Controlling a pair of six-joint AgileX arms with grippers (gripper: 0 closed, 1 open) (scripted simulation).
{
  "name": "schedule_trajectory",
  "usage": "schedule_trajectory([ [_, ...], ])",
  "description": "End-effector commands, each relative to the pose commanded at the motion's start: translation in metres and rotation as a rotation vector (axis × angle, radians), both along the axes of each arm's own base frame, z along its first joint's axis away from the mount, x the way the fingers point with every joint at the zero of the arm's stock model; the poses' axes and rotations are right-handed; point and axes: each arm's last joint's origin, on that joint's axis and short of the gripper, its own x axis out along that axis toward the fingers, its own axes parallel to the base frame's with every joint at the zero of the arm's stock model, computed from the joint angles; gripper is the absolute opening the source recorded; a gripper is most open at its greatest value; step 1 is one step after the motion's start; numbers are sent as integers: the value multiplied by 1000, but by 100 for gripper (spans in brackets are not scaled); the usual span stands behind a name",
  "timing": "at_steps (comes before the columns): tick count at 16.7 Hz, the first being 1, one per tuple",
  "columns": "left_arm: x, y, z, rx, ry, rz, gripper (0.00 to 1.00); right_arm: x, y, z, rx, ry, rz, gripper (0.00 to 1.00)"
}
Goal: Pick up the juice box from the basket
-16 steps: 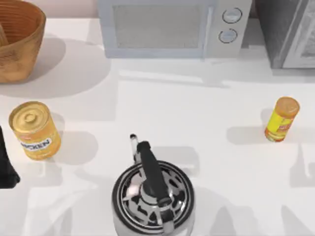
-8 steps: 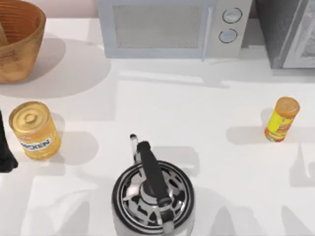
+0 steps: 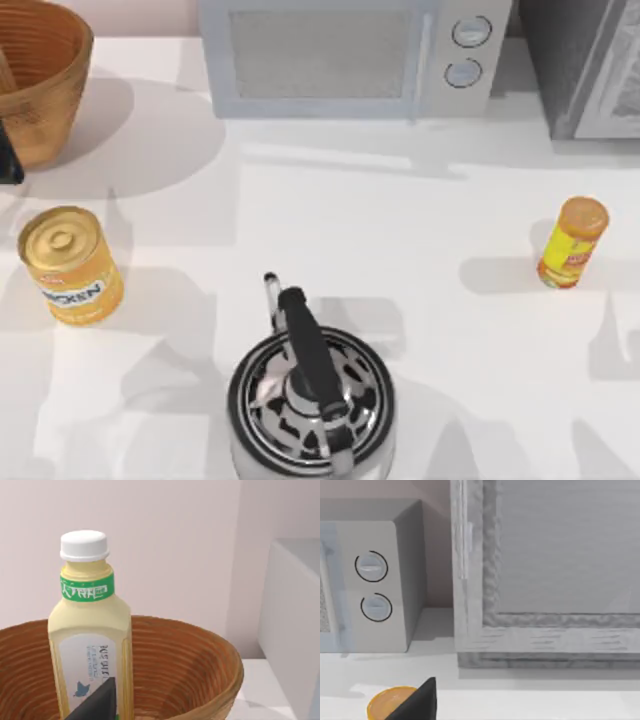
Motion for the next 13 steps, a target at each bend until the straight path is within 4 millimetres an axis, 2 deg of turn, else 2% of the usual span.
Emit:
schedule_trajectory([
  [3, 60, 17, -8, -1, -2, 9, 100, 0, 0, 0, 0, 0, 0, 100],
  [7, 126, 44, -47, -2, -10, 22, 100, 0, 0, 0, 0, 0, 0, 100],
  [10, 157, 61, -80, 0, -21, 30, 100, 0, 0, 0, 0, 0, 0, 100],
  [13, 171, 71, -101, 1, -33, 35, 100, 0, 0, 0, 0, 0, 0, 100],
])
